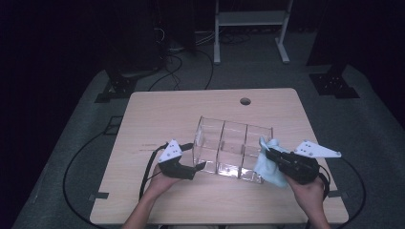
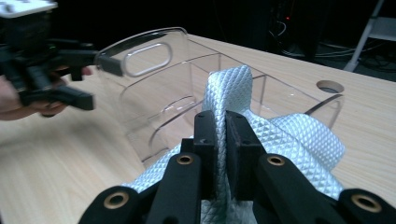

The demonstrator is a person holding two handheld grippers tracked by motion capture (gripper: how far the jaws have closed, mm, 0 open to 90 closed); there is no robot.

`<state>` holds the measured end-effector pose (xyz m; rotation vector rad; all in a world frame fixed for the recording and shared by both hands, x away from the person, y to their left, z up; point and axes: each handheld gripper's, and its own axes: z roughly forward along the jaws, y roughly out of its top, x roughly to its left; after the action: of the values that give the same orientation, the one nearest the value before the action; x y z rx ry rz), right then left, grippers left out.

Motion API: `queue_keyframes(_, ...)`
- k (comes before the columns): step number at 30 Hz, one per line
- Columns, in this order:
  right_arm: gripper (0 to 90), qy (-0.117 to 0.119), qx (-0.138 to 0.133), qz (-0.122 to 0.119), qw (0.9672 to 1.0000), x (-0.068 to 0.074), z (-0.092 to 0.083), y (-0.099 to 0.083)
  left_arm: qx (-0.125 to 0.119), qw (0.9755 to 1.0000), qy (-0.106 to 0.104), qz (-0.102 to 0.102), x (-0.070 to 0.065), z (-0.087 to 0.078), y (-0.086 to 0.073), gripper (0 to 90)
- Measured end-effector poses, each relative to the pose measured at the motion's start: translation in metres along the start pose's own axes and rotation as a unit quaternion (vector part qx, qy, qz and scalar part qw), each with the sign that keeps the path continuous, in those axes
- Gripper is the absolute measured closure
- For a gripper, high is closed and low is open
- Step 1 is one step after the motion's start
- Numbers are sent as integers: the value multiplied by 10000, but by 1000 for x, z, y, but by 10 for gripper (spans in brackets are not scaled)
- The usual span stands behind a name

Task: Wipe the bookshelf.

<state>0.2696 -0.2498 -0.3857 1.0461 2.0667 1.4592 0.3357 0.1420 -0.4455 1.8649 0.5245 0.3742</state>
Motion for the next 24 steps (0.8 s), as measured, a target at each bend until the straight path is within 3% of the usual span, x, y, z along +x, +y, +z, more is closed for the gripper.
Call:
queue_keyframes(7,830,44,-75,-11,10000,11,-15,-6,-186,9997,-102,-108,15,2,2,213)
queue_keyframes(12,830,18,-47,51,10000,14,-20,-15,-174,9993,-287,-164,22,5,4,287)
queue_keyframes(18,830,13,-18,112,9999,12,-20,-21,-253,9989,-378,-149,24,8,9,361)
queue_keyframes(24,831,-80,41,38,10000,8,-17,-19,-151,9986,-491,-91,23,11,9,446)
